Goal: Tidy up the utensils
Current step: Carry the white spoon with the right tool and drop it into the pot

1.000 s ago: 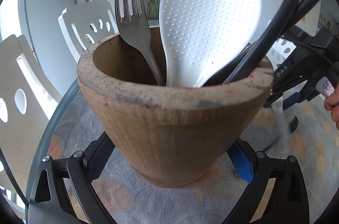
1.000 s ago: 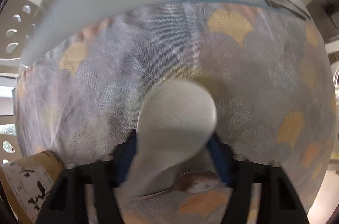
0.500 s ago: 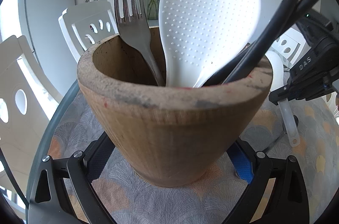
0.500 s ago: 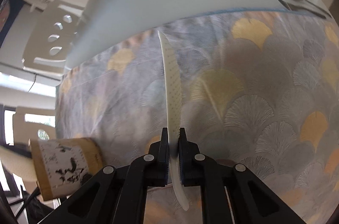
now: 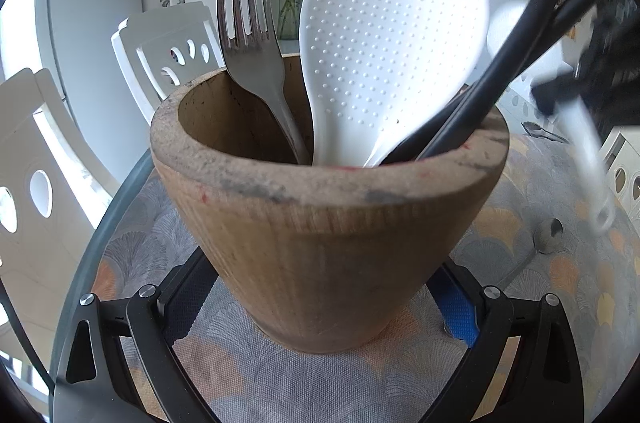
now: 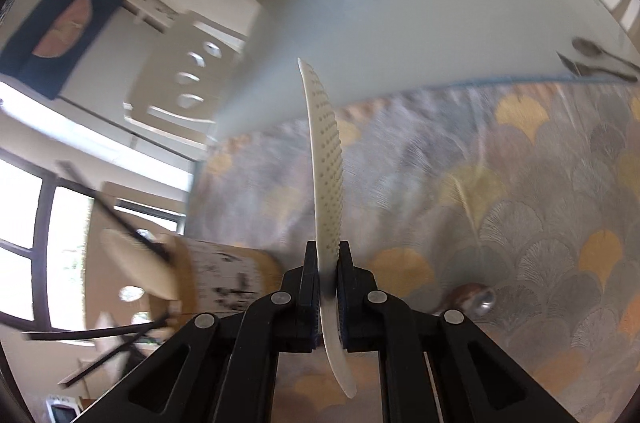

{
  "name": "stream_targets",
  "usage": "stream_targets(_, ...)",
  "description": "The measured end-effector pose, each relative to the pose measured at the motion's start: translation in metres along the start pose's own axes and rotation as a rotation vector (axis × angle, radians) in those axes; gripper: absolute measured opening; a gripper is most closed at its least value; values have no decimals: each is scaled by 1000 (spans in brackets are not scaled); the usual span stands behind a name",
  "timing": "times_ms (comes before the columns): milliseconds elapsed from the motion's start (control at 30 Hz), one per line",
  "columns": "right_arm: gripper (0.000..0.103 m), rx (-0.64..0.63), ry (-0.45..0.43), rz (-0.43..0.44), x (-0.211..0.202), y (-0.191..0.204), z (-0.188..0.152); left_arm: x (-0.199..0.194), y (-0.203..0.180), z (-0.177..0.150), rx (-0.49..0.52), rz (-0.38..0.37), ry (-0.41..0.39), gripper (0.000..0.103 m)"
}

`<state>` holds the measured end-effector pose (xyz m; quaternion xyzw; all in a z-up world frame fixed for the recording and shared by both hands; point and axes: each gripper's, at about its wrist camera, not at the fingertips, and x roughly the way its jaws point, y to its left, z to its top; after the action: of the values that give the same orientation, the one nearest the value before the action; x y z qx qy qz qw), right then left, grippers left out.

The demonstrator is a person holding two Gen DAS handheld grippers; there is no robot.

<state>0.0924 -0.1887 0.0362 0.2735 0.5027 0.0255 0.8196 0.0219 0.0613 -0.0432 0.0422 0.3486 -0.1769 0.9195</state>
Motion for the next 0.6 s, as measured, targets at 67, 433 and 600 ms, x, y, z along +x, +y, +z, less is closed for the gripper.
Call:
stream_targets(67, 7, -24, -33, 33, -12, 12, 2, 0, 0, 0, 0, 0, 0, 98)
stream_targets(433, 7, -203, -305, 269, -97, 93, 21, -4, 1, -1, -2, -2, -3, 98)
stream_targets(600, 7, -328, -360, 356, -100, 131, 13, -5, 1, -1, -2, -3, -5, 98)
